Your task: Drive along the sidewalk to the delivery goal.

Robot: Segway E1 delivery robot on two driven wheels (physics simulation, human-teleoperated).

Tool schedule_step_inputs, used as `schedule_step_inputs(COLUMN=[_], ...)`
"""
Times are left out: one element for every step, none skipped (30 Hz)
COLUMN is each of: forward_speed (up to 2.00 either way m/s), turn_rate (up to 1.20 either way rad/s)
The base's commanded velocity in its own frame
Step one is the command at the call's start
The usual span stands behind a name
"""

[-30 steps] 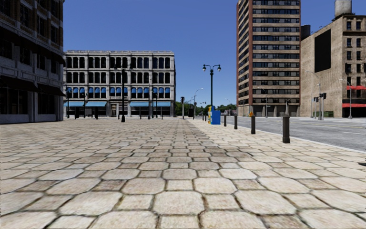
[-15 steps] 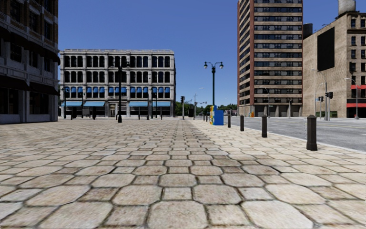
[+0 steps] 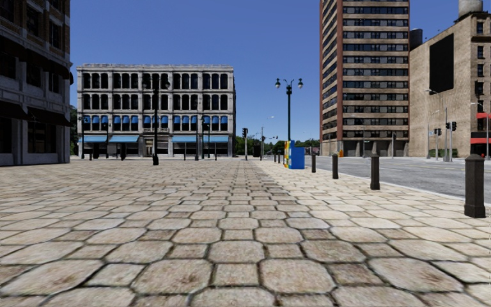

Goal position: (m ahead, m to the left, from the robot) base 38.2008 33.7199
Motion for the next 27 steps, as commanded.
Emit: schedule_step_inputs(forward_speed=[2.0, 2.0, 2.0, 2.0, 2.0, 2.0, 2.0, 2.0, 2.0, 2.0, 2.0, 2.0, 2.0, 2.0, 2.0, 2.0, 2.0, 2.0, 2.0, 2.0, 2.0, 2.0, 2.0, 2.0, 2.0, 2.0, 2.0], turn_rate=[0.21, 0.21, 0.22, 0.22, 0.22, 0.22, 0.23, 0.24, 0.24, 0.25, 0.25, 0.25, 0.25, 0.25, 0.25, 0.25, 0.25, 0.25, 0.25, 0.0, 0.0, 0.0, 0.0, 0.0, 0.0, 0.0, 0.0])
